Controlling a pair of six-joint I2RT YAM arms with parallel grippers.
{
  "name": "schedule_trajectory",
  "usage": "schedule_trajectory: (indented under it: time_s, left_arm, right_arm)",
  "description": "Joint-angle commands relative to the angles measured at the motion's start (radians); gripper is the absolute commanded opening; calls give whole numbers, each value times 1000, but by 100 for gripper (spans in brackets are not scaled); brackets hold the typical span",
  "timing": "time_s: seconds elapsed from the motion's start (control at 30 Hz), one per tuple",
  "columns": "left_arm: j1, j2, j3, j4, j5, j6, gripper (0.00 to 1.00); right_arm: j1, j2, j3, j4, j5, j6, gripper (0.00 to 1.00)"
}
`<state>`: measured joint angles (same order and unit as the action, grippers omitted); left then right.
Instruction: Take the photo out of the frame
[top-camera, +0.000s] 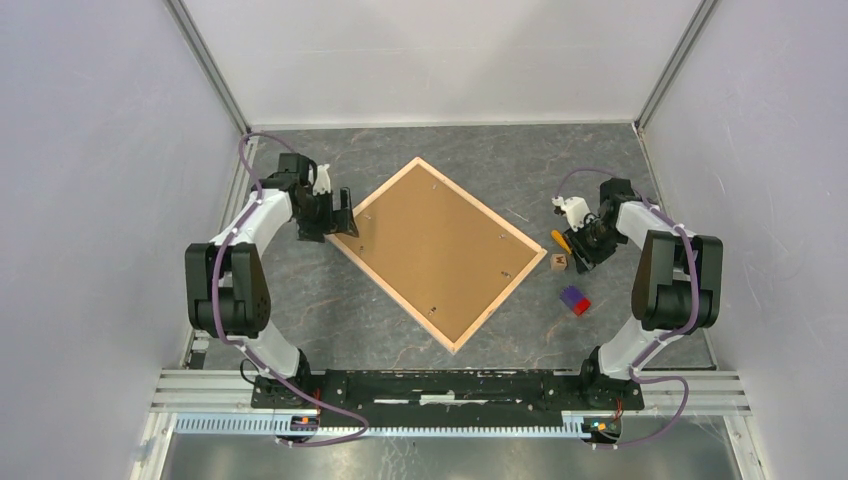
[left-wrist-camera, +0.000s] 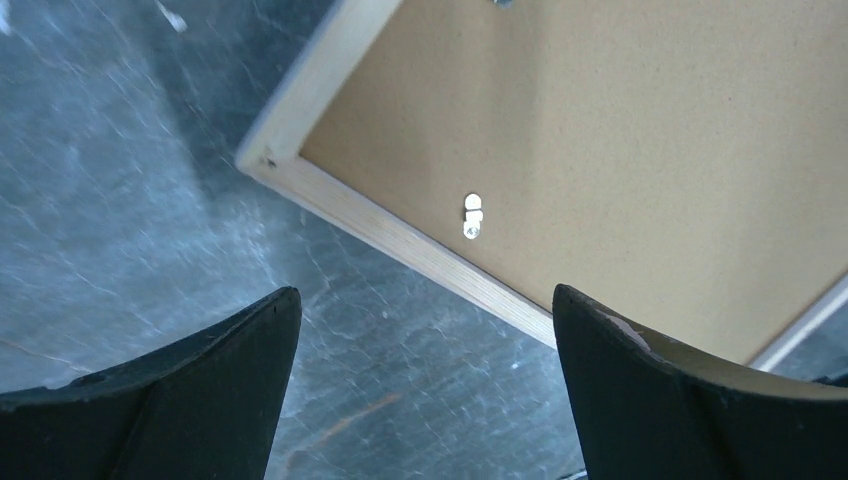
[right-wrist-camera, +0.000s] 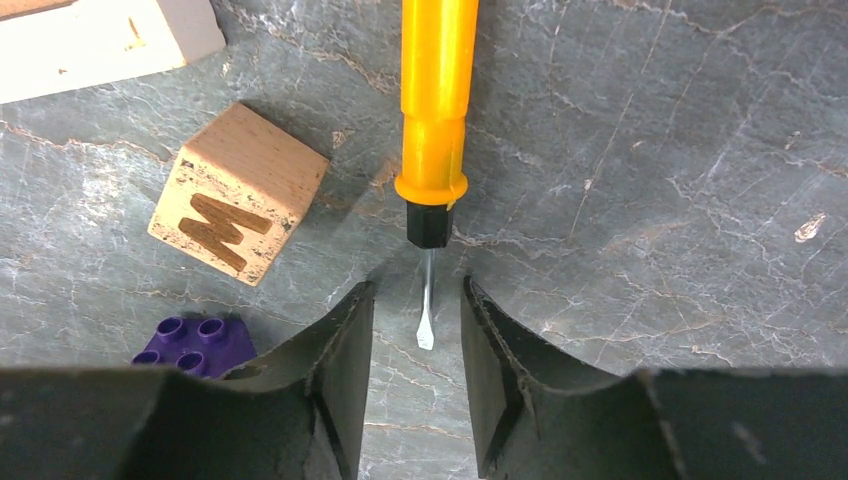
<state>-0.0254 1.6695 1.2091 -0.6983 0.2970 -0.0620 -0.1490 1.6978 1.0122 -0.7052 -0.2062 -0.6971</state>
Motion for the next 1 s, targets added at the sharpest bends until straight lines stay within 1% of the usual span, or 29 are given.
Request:
schedule_trajectory:
  time_s: [0.0,0.1,0.17,0.2,0.23,0.27,0.43,0.57,0.73,0.97]
  left_arm:
    - [-2,-58,-46,31,56,-166,100]
    - [-2,-49,-84,16,32,-233,100]
    - [-2,-56,-120,36,31,-270,100]
    - [-2,-61,-138,46,28,-292,100]
    - [-2,-64,-158,64,33,-315,100]
    - [-2,-67,-174,79,43,-334,100]
    - [-2,-45,-224,158,77,-400,100]
    - [-3,-2,-201,207,57,-421,100]
    - [0,88,-105,220,9,-411,100]
    - [8,244,82,287,20,-423,100]
  right_arm:
    - [-8,-29,25,0,-13,-7,46]
    - [-7,-52,52,3,-9,-8,57]
    - [-7,-67,75,5,-14,-7,66]
    - [-7,-72,88,3,-16,-6,67]
    - [-7,-73,110,-2,-25,-4,73]
    - [-7,-75,128,-6,-36,-2,76]
    - [-6,-59,215,-17,-82,15,79]
    - [-1,-48,274,-19,-119,33,80]
    - [14,-38,309,-19,-141,56,81]
    - [54,-46,292,0,-162,89,81]
